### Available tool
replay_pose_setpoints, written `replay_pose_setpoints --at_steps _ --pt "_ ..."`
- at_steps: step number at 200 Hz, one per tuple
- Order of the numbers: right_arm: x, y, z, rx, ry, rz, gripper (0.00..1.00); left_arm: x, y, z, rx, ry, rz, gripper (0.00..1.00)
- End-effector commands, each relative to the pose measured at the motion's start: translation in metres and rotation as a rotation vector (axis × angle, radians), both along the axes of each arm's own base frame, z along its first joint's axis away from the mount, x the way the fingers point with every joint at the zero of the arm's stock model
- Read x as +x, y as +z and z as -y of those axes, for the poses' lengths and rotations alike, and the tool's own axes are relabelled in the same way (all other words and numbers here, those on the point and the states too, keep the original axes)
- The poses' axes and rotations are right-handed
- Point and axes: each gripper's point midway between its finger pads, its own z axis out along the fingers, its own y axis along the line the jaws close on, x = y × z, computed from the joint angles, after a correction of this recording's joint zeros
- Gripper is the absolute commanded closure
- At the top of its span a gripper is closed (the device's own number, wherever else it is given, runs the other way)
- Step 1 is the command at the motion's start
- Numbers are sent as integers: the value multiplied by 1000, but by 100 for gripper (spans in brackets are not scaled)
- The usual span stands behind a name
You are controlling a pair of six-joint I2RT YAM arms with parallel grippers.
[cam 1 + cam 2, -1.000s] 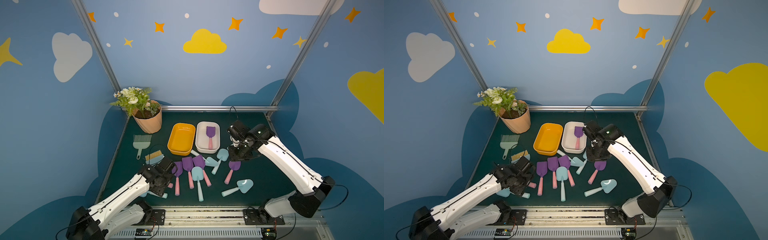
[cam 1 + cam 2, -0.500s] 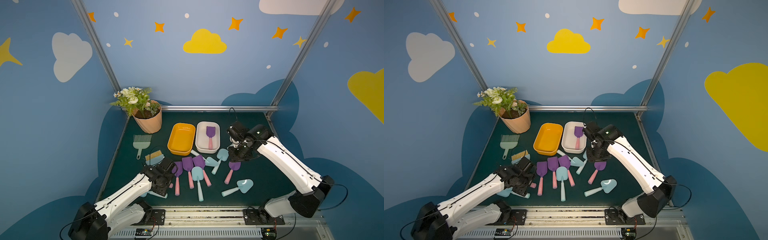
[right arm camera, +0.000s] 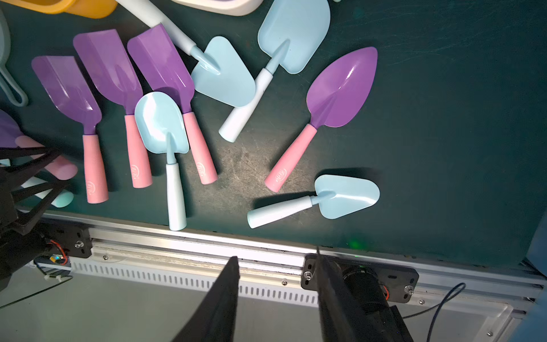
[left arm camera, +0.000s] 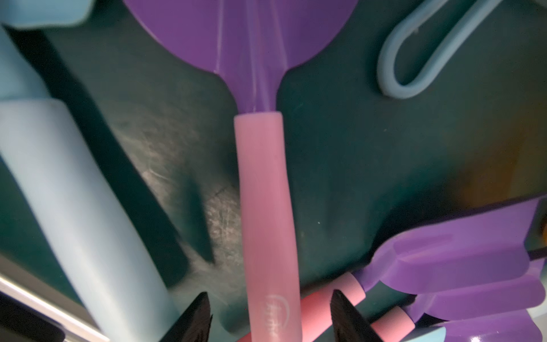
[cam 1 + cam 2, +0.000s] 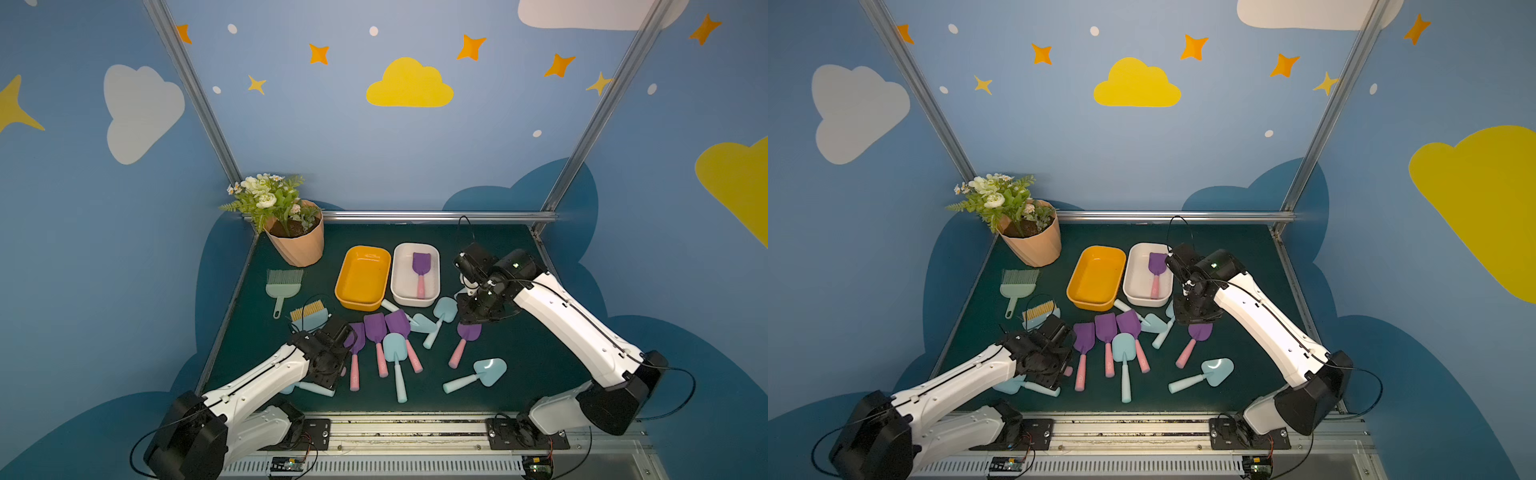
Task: Sort the small shovels by color and place them into the storage box
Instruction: Pick up the shovel from the center of the board.
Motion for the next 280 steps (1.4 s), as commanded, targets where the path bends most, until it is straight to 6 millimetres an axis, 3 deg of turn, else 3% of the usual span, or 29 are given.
replay_pose_setpoints --at_steps 1,100,174,215,280 --pt "0 -6 1 -11 2 -13 56 0 -3 1 -11 6 -3 49" --pt "2 -11 3 -17 -1 -22 56 -3 -11 1 -18 5 -15 73" --pt "1 -12 3 -12 -2 -27 56 -5 -2 -6 -15 10 6 97" --pt "1 -12 2 -7 -2 -27 57 -6 3 -8 -11 4 13 97" --pt "1 -13 1 -3 -6 -27 57 -3 42 -16 25 -34 68 97"
